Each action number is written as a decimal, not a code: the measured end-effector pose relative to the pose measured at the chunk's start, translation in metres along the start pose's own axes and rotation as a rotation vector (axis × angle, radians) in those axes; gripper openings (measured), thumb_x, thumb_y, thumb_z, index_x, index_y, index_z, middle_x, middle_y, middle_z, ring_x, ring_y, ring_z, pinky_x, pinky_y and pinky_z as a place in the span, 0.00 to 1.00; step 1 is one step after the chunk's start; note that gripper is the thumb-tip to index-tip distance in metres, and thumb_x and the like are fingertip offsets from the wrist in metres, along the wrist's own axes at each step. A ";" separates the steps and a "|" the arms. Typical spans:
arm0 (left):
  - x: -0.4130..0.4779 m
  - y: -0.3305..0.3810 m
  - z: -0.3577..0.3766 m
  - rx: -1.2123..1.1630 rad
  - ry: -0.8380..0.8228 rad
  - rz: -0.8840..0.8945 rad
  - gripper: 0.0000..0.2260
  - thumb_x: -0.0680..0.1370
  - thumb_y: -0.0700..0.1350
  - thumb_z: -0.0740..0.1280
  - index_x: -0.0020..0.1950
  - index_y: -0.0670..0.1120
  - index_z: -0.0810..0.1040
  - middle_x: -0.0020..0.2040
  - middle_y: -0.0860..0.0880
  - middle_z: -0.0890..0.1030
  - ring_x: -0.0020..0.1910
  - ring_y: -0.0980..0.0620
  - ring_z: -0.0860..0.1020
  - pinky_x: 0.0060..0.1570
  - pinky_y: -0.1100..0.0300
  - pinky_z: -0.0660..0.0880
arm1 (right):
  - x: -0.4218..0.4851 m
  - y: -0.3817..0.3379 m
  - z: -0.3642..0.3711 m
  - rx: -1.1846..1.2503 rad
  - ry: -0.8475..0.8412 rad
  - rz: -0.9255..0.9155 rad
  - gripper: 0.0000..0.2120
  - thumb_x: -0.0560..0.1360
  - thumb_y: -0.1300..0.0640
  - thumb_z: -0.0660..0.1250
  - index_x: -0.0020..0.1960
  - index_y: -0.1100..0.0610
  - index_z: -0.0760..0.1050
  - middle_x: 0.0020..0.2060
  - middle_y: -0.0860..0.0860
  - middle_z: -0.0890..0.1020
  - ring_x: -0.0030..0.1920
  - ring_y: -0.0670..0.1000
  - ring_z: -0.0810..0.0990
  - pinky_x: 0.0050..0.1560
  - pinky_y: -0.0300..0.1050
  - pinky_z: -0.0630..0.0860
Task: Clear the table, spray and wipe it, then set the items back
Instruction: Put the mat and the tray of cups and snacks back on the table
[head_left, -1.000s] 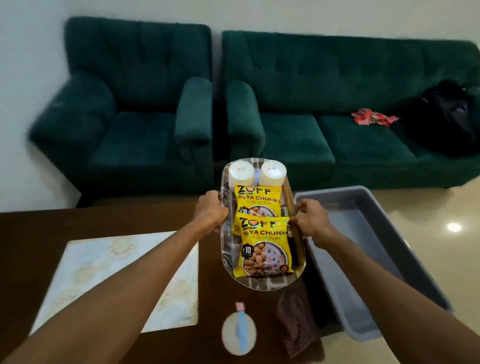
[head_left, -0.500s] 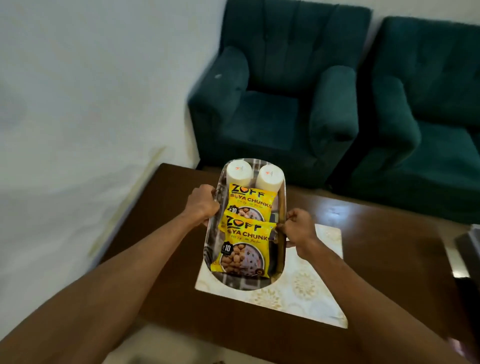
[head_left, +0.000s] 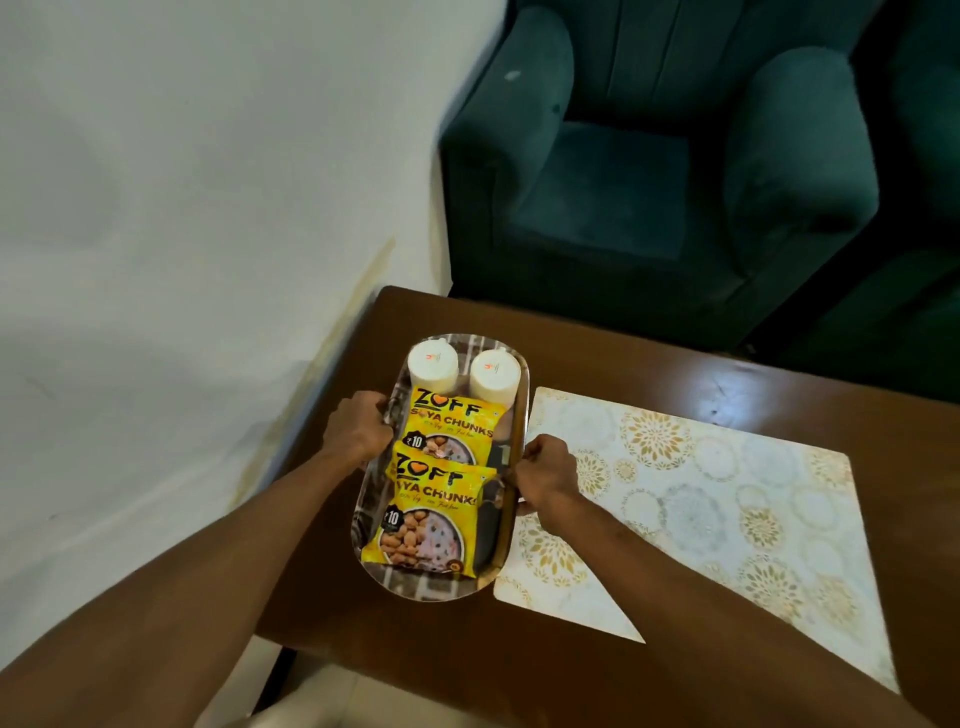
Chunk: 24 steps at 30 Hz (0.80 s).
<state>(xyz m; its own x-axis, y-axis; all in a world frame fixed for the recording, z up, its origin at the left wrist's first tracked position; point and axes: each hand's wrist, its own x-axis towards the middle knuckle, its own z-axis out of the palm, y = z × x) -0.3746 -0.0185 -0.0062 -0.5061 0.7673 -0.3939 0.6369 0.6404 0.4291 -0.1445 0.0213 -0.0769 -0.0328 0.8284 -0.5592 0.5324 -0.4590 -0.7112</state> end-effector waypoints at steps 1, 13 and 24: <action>0.005 -0.006 0.003 0.004 -0.002 0.005 0.04 0.75 0.38 0.68 0.43 0.47 0.78 0.49 0.40 0.84 0.48 0.37 0.83 0.48 0.45 0.81 | 0.006 0.004 0.007 -0.020 0.001 -0.004 0.08 0.65 0.55 0.72 0.41 0.51 0.74 0.39 0.55 0.85 0.38 0.61 0.85 0.36 0.61 0.83; 0.034 -0.060 0.020 0.051 -0.024 0.008 0.14 0.73 0.37 0.68 0.57 0.48 0.82 0.53 0.40 0.84 0.53 0.38 0.81 0.53 0.44 0.80 | 0.009 0.013 0.057 -0.064 0.008 -0.035 0.10 0.68 0.58 0.73 0.41 0.50 0.71 0.43 0.55 0.82 0.41 0.62 0.83 0.40 0.62 0.82; 0.031 -0.070 0.024 0.077 -0.025 0.063 0.16 0.73 0.36 0.70 0.61 0.45 0.79 0.55 0.41 0.84 0.56 0.38 0.81 0.54 0.42 0.79 | -0.012 0.013 0.064 -0.151 0.038 -0.087 0.14 0.70 0.60 0.73 0.40 0.51 0.67 0.45 0.57 0.80 0.42 0.63 0.83 0.41 0.63 0.82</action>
<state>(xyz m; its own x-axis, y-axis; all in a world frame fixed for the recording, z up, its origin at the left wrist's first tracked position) -0.4214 -0.0404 -0.0677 -0.4496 0.8043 -0.3887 0.7102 0.5857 0.3906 -0.1913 -0.0150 -0.1070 -0.0543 0.8757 -0.4797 0.6501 -0.3337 -0.6827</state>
